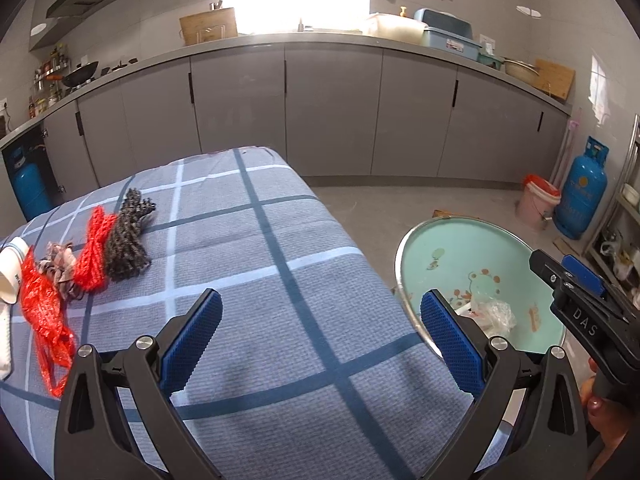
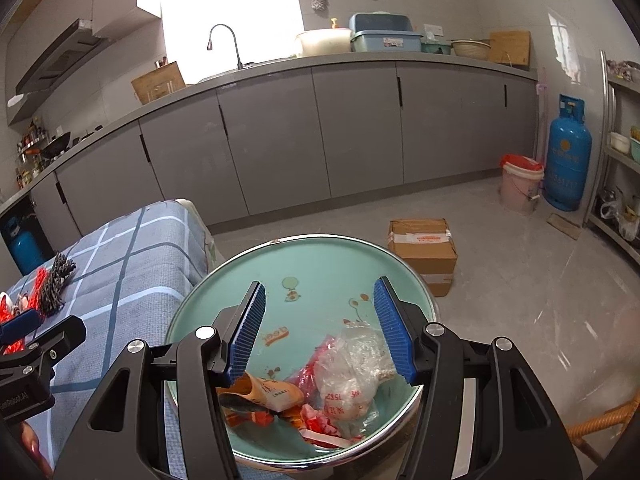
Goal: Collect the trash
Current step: 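Move both open tools back over the trash on the table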
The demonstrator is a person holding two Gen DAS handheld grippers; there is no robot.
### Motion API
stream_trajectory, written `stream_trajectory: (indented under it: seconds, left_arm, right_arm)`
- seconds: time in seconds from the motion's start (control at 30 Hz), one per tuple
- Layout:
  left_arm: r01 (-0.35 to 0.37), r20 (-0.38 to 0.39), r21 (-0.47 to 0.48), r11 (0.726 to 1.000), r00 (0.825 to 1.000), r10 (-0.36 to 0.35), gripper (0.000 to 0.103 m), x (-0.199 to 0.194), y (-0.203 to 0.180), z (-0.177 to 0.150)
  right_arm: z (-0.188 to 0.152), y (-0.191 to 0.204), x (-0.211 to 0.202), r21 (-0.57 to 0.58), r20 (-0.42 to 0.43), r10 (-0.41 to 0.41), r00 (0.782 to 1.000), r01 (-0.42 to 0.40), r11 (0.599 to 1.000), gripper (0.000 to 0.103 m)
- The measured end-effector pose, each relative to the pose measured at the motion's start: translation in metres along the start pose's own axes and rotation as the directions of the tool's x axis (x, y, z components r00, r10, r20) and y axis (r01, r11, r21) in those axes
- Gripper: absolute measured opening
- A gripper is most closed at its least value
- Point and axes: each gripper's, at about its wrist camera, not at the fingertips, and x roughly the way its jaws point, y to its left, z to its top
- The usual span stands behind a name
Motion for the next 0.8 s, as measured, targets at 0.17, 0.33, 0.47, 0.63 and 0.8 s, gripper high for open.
stream_trajectory:
  seconds: [0.17, 0.33, 0.47, 0.63, 0.8]
  left_arm:
    - [-0.026, 0.012, -0.030, 0.999, 1.000, 0.026, 0.098, -0.011, 0.019, 0.000]
    - [-0.050, 0.015, -0.074, 0.996, 0.999, 0.051, 0.098, -0.025, 0.047, -0.004]
    - [-0.084, 0.017, -0.108, 0.991, 0.996, 0.087, 0.098, -0.035, 0.072, -0.007]
    - [-0.120, 0.022, -0.146, 0.982, 0.992, 0.125, 0.098, -0.047, 0.100, -0.010]
    - [-0.161, 0.029, -0.167, 0.973, 0.985, 0.168, 0.098, -0.058, 0.126, -0.016]
  right_arm:
    - [0.002, 0.018, -0.004, -0.042, 0.016, 0.033, 0.999, -0.033, 0.999, 0.057]
    - [0.002, 0.046, -0.011, -0.104, 0.012, 0.091, 0.996, -0.089, 0.991, 0.058]
    - [0.007, 0.067, -0.017, -0.125, 0.015, 0.130, 0.991, -0.127, 0.984, 0.060]
    - [0.010, 0.100, -0.024, -0.163, 0.002, 0.187, 0.982, -0.184, 0.969, 0.060]
    - [0.008, 0.131, -0.027, -0.192, -0.012, 0.235, 0.972, -0.233, 0.953, 0.064]
